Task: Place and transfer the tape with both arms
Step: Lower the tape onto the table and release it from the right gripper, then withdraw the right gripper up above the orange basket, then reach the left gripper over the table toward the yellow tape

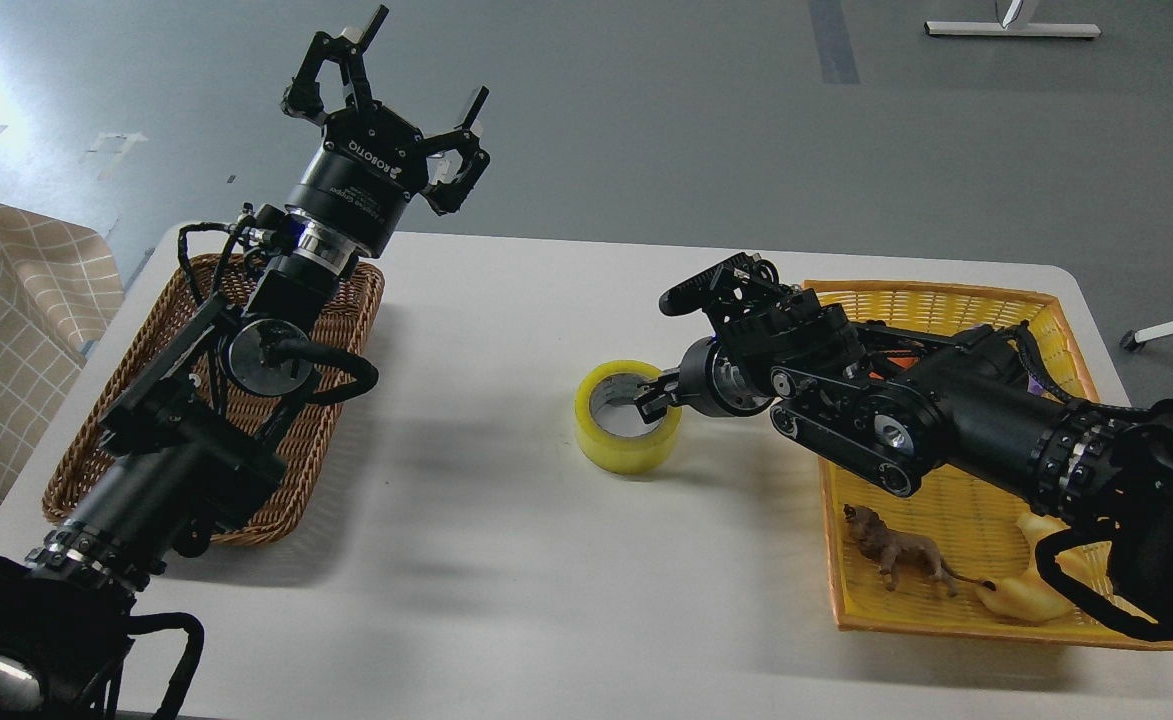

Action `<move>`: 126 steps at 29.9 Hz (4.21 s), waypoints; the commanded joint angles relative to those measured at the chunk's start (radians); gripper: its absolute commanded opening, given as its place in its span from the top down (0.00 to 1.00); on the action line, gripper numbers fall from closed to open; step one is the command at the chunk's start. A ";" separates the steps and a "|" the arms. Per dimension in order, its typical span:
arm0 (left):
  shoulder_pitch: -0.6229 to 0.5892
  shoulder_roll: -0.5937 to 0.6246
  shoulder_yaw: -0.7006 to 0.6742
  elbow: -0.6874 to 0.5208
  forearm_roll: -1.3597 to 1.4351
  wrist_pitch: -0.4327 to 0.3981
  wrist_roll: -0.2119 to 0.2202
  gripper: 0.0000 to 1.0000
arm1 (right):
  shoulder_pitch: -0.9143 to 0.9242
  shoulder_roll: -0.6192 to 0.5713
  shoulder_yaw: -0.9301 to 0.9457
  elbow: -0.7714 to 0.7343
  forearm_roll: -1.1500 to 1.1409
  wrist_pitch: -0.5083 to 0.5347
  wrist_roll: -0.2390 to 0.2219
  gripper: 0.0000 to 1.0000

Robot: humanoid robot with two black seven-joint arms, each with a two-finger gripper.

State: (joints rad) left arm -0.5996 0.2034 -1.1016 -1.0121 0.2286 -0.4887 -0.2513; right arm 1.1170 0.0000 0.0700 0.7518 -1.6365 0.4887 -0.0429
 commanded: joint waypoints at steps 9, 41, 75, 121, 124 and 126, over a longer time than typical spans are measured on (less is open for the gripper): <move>0.000 0.005 -0.003 0.001 0.000 0.000 0.001 0.02 | 0.036 0.000 0.046 0.047 0.018 0.000 0.001 0.04; -0.014 0.017 0.023 0.014 0.017 0.000 0.017 0.02 | -0.405 -0.092 1.461 0.359 0.264 0.000 0.012 0.01; -0.049 0.109 0.037 0.014 0.080 0.000 0.015 0.02 | -0.563 -0.035 1.570 0.362 1.321 0.000 -0.012 0.00; -0.177 0.278 0.310 -0.226 1.508 0.000 0.014 0.02 | -0.678 -0.060 1.541 0.432 1.321 0.000 -0.015 0.00; -0.190 0.286 0.324 -0.237 1.534 0.000 0.014 0.02 | -0.683 -0.060 1.541 0.432 1.321 0.000 -0.015 0.00; -0.207 0.295 0.367 -0.240 1.536 0.000 0.014 0.02 | -0.689 -0.060 1.541 0.432 1.321 0.000 -0.014 0.00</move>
State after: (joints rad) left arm -0.7881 0.4884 -0.7797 -1.2473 1.7538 -0.4887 -0.2371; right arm 0.4355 -0.0600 1.6106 1.1849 -0.3160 0.4887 -0.0583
